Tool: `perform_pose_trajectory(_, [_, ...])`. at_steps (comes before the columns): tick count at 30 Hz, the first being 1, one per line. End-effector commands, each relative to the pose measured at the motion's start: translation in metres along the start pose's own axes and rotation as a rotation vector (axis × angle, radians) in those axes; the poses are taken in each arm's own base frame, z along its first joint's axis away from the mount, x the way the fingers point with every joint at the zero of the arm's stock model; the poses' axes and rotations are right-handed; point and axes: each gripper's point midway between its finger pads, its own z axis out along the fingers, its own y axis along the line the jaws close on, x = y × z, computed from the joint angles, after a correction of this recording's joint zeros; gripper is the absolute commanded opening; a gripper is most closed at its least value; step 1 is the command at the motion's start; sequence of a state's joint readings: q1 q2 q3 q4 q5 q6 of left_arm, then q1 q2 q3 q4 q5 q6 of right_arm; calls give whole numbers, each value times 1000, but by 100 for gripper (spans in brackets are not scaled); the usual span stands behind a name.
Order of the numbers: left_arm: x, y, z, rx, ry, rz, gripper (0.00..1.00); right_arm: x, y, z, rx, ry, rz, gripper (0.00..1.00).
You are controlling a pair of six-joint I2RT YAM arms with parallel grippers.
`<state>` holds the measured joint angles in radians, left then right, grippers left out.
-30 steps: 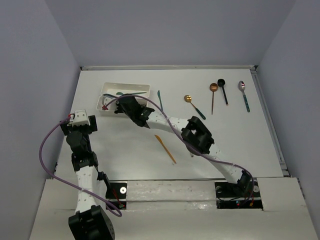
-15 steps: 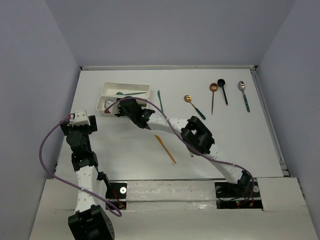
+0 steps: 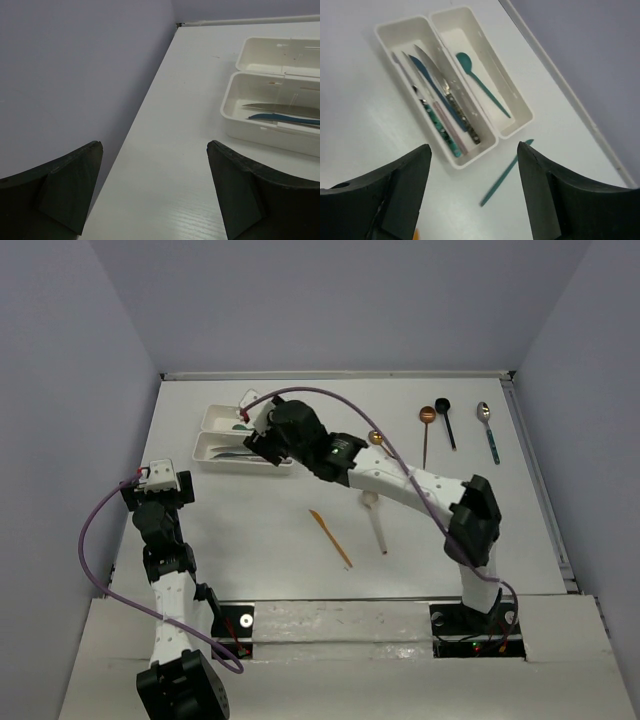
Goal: Sort the eating utensils into containers
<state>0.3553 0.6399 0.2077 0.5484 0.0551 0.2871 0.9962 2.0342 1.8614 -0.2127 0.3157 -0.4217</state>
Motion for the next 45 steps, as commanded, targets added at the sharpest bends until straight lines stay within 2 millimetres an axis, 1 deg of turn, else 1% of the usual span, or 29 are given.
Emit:
perform_pose_trajectory(1, [-16, 5, 1, -16, -61, 15, 99, 45, 64, -71, -293, 216, 352, 77])
perform_pose_trajectory(3, [-17, 5, 0, -17, -63, 16, 99, 77, 82, -84, -323, 330, 419, 79])
perform_pose_trajectory(4, [-16, 5, 0, -15, -62, 15, 99, 95, 88, -93, -317, 407, 470, 93])
perform_pose_trajectory(5, [-17, 5, 0, -15, -65, 15, 99, 121, 97, -100, -308, 482, 482, 98])
perform_pose_trajectory(6, [-17, 4, 0, -13, -65, 16, 99, 132, 100, -105, -298, 518, 501, 98])
perform_pose_trajectory(8, [-17, 5, 0, -11, -67, 18, 99, 144, 101, -114, -265, 551, 550, 98])
perform_pose_trajectory(9, [-18, 5, 0, -12, -69, 16, 99, 157, 104, -119, -258, 581, 553, 97])
perform_pose_trajectory(10, [-18, 5, 0, -12, -69, 16, 99, 167, 105, -122, -244, 605, 557, 93])
perform_pose_trajectory(12, [-18, 5, 0, -13, -68, 19, 99, 176, 108, -125, -236, 628, 560, 90])
perform_pose_trajectory(13, [-16, 5, 0, -13, -65, 18, 99, 180, 109, -125, -232, 640, 564, 86])
perform_pose_trajectory(14, [-16, 5, -1, -13, -65, 18, 99, 186, 112, -126, -229, 656, 568, 84])
perform_pose_trajectory(15, [-17, 4, -1, -11, -67, 18, 99, 195, 116, -127, -228, 678, 568, 83])
perform_pose_trajectory(17, [-17, 5, 0, -12, -67, 19, 99, 203, 124, -128, -250, 701, 576, 79])
perform_pose_trajectory(22, [-17, 4, 0, -10, -66, 19, 99, 230, 144, -121, -266, 761, 594, 68])
perform_pose_trajectory(24, [-17, 5, 0, -13, -65, 19, 99, 237, 149, -119, -271, 780, 596, 65])
perform_pose_trajectory(25, [-17, 5, 0, -13, -65, 19, 99, 245, 153, -116, -265, 803, 589, 63])
perform_pose_trajectory(27, [-17, 5, 0, -13, -65, 19, 99, 249, 159, -115, -251, 816, 566, 62])
perform_pose_trajectory(29, [-17, 5, 0, -13, -65, 18, 99, 257, 164, -114, -254, 841, 565, 58])
perform_pose_trajectory(32, [-16, 5, 0, -12, -62, 18, 99, 260, 168, -115, -234, 857, 540, 23])
perform_pose_trajectory(33, [-16, 5, 0, -13, -62, 19, 99, 259, 165, -114, -219, 852, 539, 10])
perform_pose_trajectory(34, [-16, 5, 0, -13, -62, 18, 99, 259, 162, -115, -202, 856, 532, 0])
perform_pose_trajectory(35, [-16, 5, 0, -13, -62, 19, 99, 259, 156, -113, -176, 846, 521, 0])
perform_pose_trajectory(38, [-17, 5, 0, -14, -65, 18, 99, 240, 142, -107, -153, 782, 497, 0])
perform_pose_trajectory(40, [-17, 5, 0, -14, -65, 18, 99, 216, 131, -102, -146, 702, 470, 0])
perform_pose_trajectory(41, [-17, 5, 0, -14, -65, 18, 99, 196, 125, -98, -134, 633, 405, 0])
perform_pose_trajectory(42, [-17, 5, 0, -12, -64, 19, 99, 172, 115, -94, -122, 550, 390, 0])
perform_pose_trajectory(43, [-16, 4, 0, -10, -63, 19, 99, 153, 106, -91, -103, 484, 359, 0])
perform_pose_trajectory(44, [-17, 4, 0, -11, -64, 19, 99, 130, 88, -85, -59, 401, 283, 0])
perform_pose_trajectory(45, [-16, 4, 0, -10, -63, 19, 99, 111, 77, -82, -41, 332, 264, 0])
